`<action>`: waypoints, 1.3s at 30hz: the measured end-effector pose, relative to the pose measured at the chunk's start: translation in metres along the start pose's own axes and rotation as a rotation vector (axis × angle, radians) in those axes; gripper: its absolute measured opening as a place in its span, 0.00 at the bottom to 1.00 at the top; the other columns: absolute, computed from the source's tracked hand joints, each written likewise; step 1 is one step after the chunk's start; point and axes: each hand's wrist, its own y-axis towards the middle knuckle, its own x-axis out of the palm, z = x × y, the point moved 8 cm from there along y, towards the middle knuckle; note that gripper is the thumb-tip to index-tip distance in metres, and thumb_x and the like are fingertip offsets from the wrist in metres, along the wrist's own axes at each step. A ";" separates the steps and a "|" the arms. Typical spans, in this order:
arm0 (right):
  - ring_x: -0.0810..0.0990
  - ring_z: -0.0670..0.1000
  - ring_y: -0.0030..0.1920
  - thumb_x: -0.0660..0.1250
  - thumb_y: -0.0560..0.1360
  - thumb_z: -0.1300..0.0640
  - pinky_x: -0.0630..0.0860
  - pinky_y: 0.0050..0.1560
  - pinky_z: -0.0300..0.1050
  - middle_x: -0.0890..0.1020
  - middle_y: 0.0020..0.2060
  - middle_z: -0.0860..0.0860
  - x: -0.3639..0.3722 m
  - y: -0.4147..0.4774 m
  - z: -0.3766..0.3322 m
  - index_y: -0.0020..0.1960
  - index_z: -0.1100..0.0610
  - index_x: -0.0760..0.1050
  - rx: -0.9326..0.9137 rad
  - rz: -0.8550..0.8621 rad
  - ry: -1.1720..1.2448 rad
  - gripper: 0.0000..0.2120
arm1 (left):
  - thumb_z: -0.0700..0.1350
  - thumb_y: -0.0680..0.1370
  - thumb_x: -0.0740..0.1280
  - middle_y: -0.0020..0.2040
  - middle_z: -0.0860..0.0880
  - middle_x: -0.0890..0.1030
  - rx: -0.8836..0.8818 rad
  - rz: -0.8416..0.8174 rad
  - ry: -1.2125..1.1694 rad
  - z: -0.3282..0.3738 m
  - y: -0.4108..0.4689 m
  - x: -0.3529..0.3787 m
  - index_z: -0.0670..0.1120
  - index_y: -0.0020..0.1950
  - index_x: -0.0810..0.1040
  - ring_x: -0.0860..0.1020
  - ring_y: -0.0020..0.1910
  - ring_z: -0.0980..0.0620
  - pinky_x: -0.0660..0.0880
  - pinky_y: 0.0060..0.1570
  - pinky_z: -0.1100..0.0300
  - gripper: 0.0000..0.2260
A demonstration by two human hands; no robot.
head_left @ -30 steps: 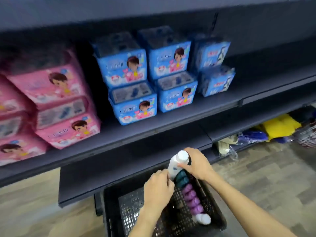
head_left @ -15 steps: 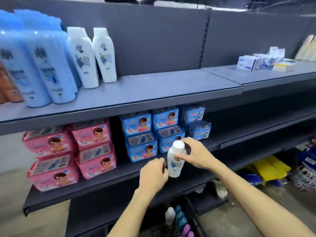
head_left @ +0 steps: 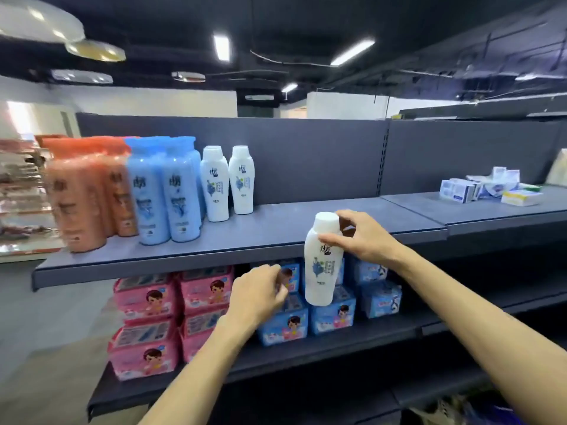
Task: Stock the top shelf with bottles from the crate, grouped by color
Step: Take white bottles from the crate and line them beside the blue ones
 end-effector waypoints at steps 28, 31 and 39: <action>0.81 0.47 0.45 0.70 0.76 0.43 0.77 0.42 0.42 0.82 0.44 0.45 0.038 0.167 -0.085 0.49 0.53 0.76 -0.083 -0.148 -0.068 0.13 | 0.50 0.72 0.63 0.38 0.53 0.79 -0.039 0.100 0.179 -0.062 0.086 -0.144 0.50 0.39 0.73 0.76 0.39 0.49 0.67 0.35 0.58 0.04; 0.81 0.49 0.48 0.71 0.75 0.44 0.78 0.46 0.45 0.81 0.48 0.47 0.038 0.167 -0.078 0.53 0.54 0.75 -0.054 -0.123 -0.065 0.15 | 0.49 0.72 0.63 0.37 0.53 0.79 -0.040 0.099 0.166 -0.068 0.089 -0.145 0.50 0.38 0.73 0.76 0.38 0.48 0.68 0.35 0.58 0.04; 0.79 0.44 0.49 0.74 0.71 0.46 0.77 0.40 0.39 0.80 0.51 0.45 0.046 0.143 -0.067 0.58 0.50 0.71 0.074 0.037 -0.061 0.20 | 0.49 0.72 0.64 0.38 0.53 0.80 -0.019 0.071 0.135 -0.067 0.096 -0.136 0.50 0.40 0.76 0.77 0.39 0.48 0.72 0.38 0.58 0.04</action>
